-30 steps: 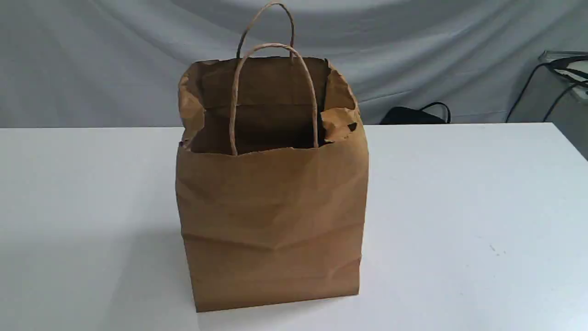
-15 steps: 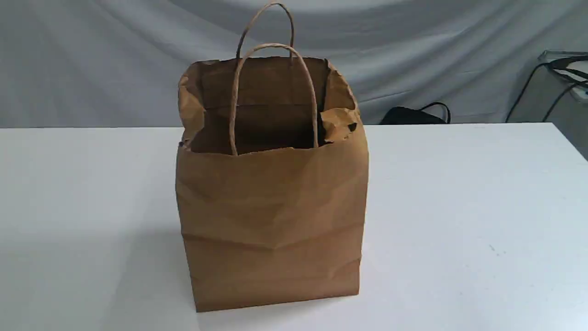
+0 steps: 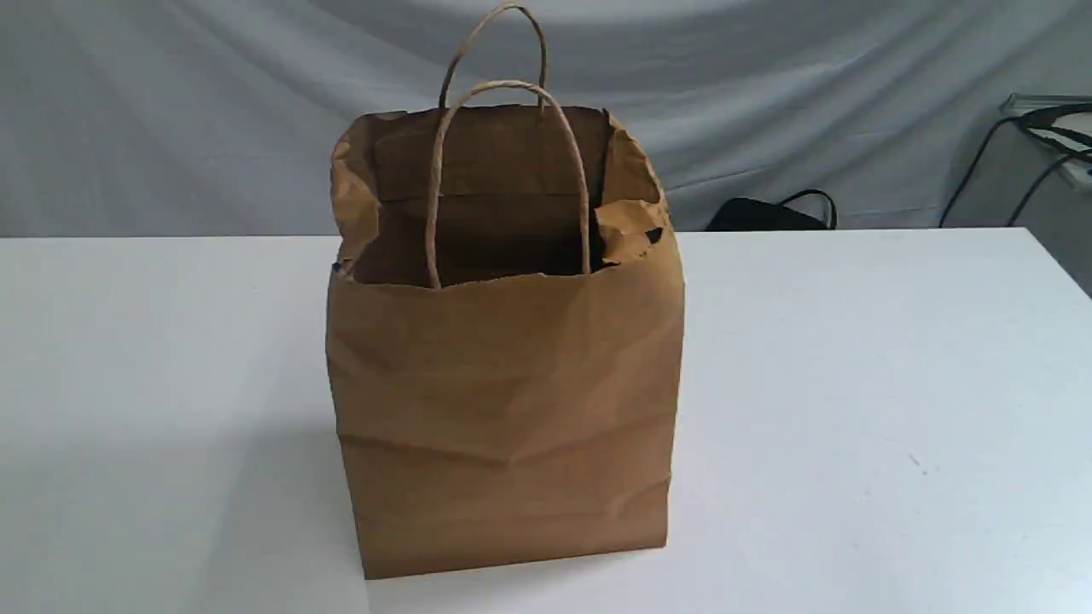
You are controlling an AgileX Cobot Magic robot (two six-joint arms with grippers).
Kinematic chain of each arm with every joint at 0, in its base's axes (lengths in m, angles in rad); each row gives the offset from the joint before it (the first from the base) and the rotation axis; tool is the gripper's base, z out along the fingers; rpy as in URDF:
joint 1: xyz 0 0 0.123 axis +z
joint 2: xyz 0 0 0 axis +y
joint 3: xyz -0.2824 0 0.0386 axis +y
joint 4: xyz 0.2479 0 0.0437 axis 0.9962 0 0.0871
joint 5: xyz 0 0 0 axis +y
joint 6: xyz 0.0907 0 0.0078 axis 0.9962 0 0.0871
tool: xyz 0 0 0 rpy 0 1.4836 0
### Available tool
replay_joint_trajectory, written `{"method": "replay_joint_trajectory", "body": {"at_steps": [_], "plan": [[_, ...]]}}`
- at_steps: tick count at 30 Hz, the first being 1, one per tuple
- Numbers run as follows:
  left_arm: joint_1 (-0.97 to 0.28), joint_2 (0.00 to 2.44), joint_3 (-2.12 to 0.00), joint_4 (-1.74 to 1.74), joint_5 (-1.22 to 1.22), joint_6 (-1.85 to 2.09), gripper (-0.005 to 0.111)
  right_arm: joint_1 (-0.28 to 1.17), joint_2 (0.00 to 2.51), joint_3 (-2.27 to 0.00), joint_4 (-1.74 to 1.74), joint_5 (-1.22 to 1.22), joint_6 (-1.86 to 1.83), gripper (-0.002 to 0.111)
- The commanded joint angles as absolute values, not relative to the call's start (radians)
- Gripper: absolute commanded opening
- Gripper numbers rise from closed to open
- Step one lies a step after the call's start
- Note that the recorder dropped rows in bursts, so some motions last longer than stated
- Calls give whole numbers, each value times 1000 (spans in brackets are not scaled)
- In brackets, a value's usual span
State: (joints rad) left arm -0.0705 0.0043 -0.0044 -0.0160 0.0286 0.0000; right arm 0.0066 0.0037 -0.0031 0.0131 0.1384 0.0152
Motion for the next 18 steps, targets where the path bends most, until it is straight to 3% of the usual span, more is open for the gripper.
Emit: {"method": "replay_joint_trajectory", "body": {"at_steps": [1,18], "plan": [[-68,0,0,101,72,-145,0,0,0,0,16,136,15,0],[-68,0,0,65,82,-156,0,0,0,0,16,136,15,0]]}}
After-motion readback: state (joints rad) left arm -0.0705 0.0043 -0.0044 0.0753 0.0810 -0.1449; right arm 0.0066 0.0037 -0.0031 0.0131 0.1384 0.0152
